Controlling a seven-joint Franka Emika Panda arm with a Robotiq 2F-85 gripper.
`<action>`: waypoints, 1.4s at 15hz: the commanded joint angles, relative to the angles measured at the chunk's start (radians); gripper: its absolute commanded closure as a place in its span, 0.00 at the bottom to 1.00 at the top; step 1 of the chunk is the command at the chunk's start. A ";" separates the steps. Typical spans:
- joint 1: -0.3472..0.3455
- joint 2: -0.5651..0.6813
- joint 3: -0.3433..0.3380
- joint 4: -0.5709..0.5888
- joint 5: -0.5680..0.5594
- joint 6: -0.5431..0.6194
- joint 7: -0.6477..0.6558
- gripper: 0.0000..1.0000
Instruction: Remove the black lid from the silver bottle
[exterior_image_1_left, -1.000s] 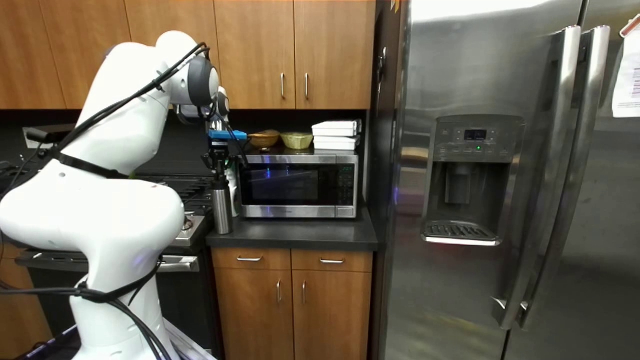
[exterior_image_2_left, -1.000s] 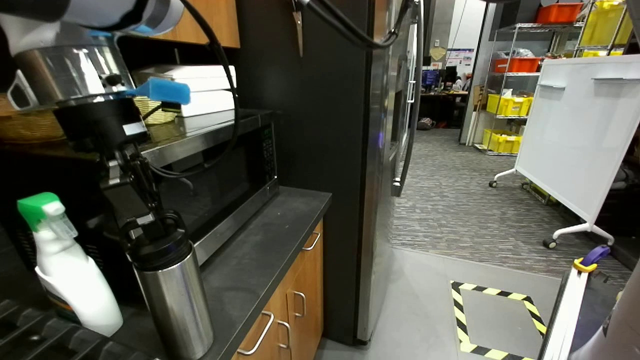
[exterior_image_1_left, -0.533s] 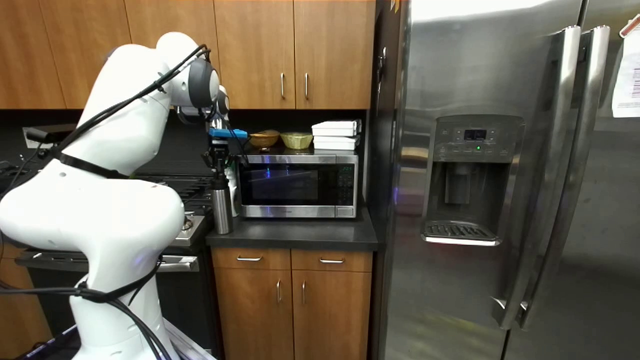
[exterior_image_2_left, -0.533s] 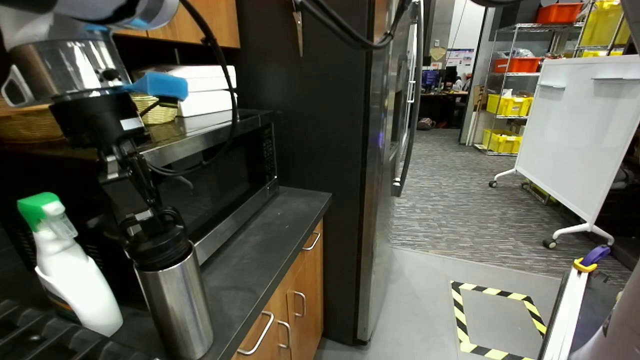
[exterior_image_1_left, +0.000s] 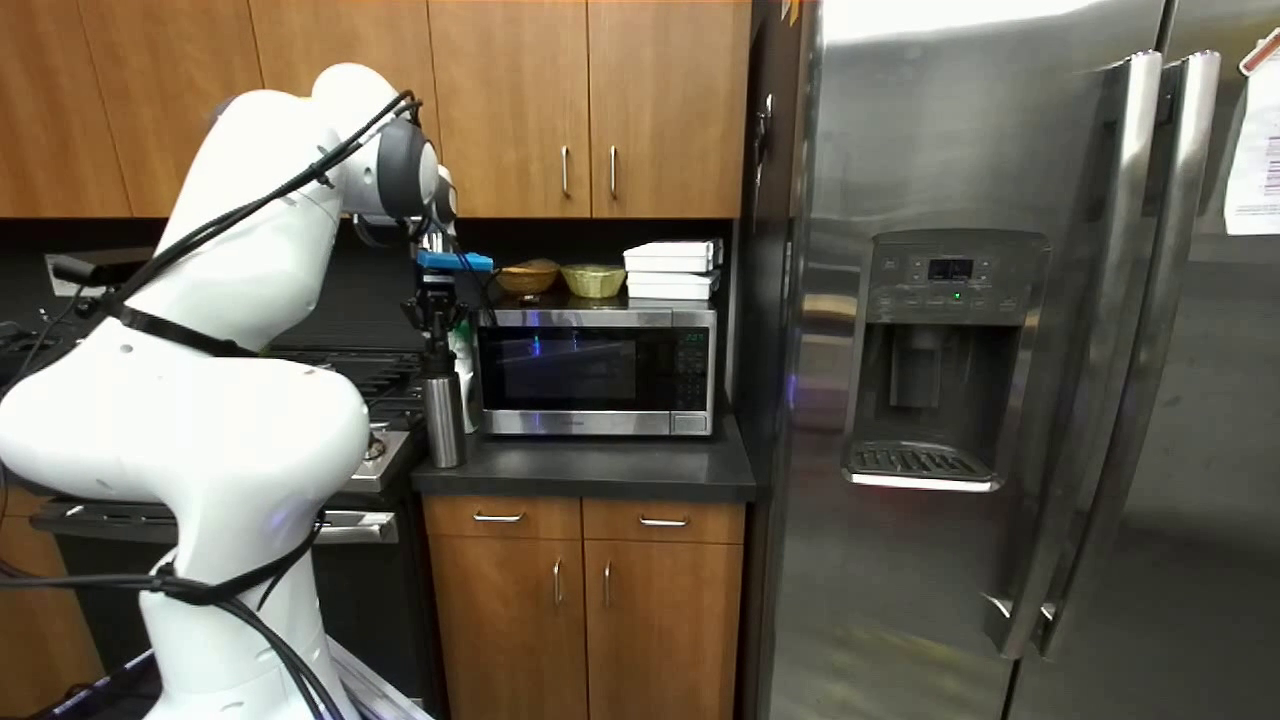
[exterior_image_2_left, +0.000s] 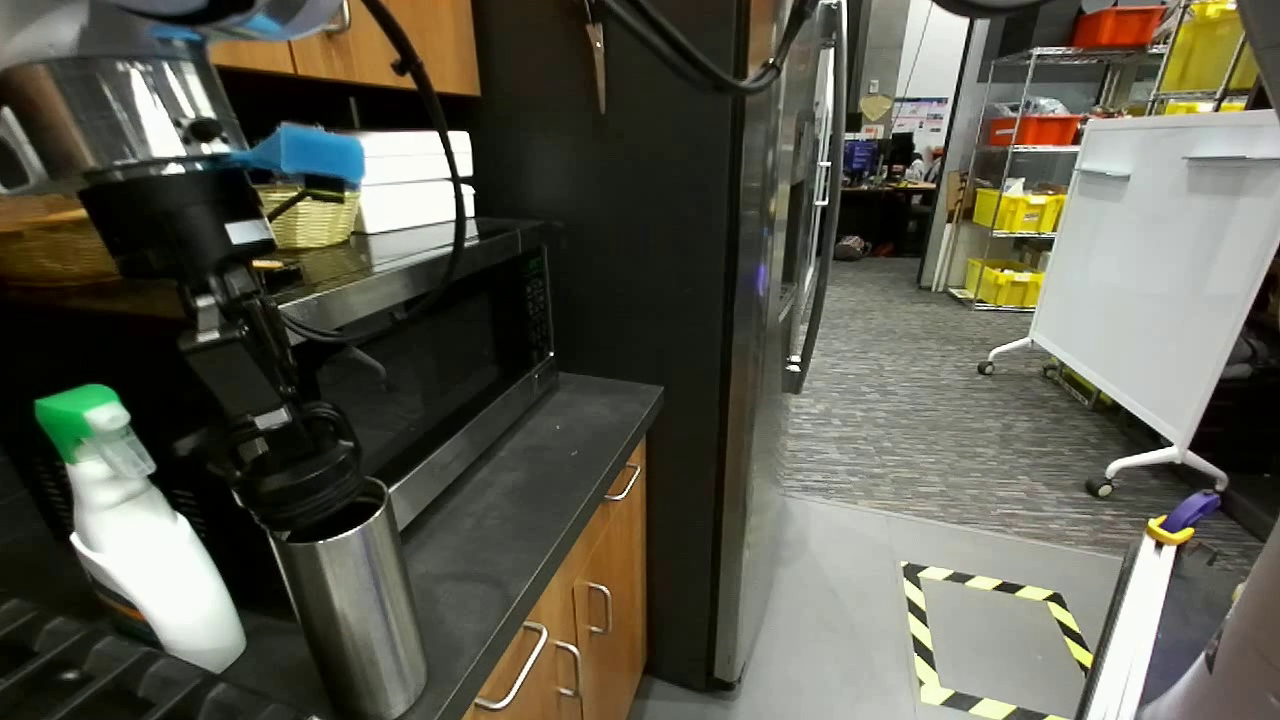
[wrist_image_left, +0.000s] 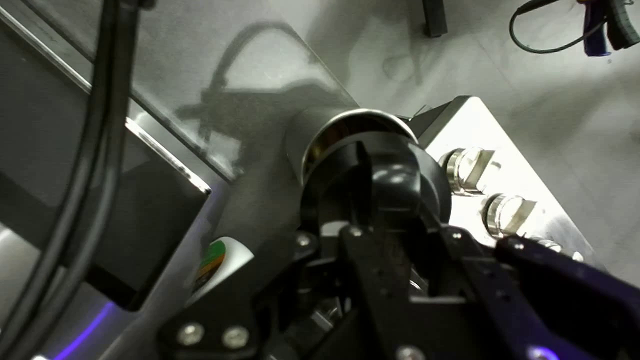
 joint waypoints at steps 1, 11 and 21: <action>0.011 -0.007 -0.001 0.029 -0.020 -0.015 -0.002 0.94; 0.042 -0.077 -0.005 -0.048 0.007 0.090 0.272 0.94; 0.101 -0.156 -0.014 -0.218 -0.023 0.238 0.699 0.94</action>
